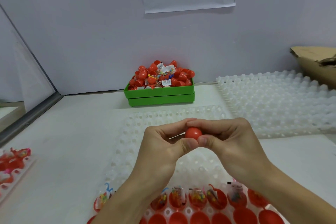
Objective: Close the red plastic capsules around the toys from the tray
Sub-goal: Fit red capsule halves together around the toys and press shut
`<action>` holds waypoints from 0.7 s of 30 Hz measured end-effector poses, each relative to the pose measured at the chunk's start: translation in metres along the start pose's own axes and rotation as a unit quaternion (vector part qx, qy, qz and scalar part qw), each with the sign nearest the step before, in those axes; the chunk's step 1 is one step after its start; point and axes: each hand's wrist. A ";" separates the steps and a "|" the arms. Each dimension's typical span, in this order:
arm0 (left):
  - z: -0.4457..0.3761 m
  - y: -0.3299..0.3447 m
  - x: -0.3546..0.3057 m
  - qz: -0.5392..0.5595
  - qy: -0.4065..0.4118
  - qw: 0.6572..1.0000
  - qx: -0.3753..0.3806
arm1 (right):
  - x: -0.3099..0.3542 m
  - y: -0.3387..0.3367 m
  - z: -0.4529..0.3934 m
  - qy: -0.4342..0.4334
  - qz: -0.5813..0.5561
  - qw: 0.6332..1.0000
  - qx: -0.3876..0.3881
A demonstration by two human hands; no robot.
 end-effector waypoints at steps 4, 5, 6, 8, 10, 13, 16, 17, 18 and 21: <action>-0.001 0.002 0.000 -0.009 -0.011 1.000 -0.018 | 0.005 0.004 0.000 -0.042 0.031 0.998 0.041; -0.002 0.002 -0.001 -0.004 -0.015 1.000 -0.015 | 0.004 0.004 0.000 -0.039 0.036 0.998 0.037; -0.002 0.002 -0.002 0.005 -0.019 1.000 -0.008 | 0.003 0.003 -0.001 -0.033 0.040 0.998 0.030; -0.003 0.003 -0.004 0.046 -0.025 0.999 0.005 | 0.001 -0.001 -0.002 -0.011 0.039 0.999 0.018; -0.004 0.004 -0.006 0.102 -0.031 0.994 0.004 | 0.003 -0.006 -0.003 0.011 0.021 0.999 0.039; -0.004 0.004 -0.008 0.169 -0.053 0.984 0.007 | 0.008 -0.012 -0.003 0.030 -0.003 0.996 0.087; -0.004 0.003 -0.009 0.202 -0.066 0.977 0.011 | 0.011 -0.013 -0.003 0.038 0.037 0.997 0.057; -0.004 0.003 -0.009 0.196 -0.064 0.978 0.009 | 0.013 -0.013 -0.004 0.037 0.060 0.996 0.048; -0.004 0.003 -0.009 0.175 -0.059 0.983 0.002 | 0.013 -0.012 -0.004 0.038 0.084 0.995 0.043; -0.004 0.003 -0.007 0.032 -0.020 0.998 -0.052 | 0.013 -0.013 -0.004 0.048 0.136 0.989 0.025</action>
Point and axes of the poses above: each hand's wrist, its own z-axis away from the middle knuckle, its own y-axis out of the palm, x = y × z, and after that the axes turned 7 degrees about x, right-handed
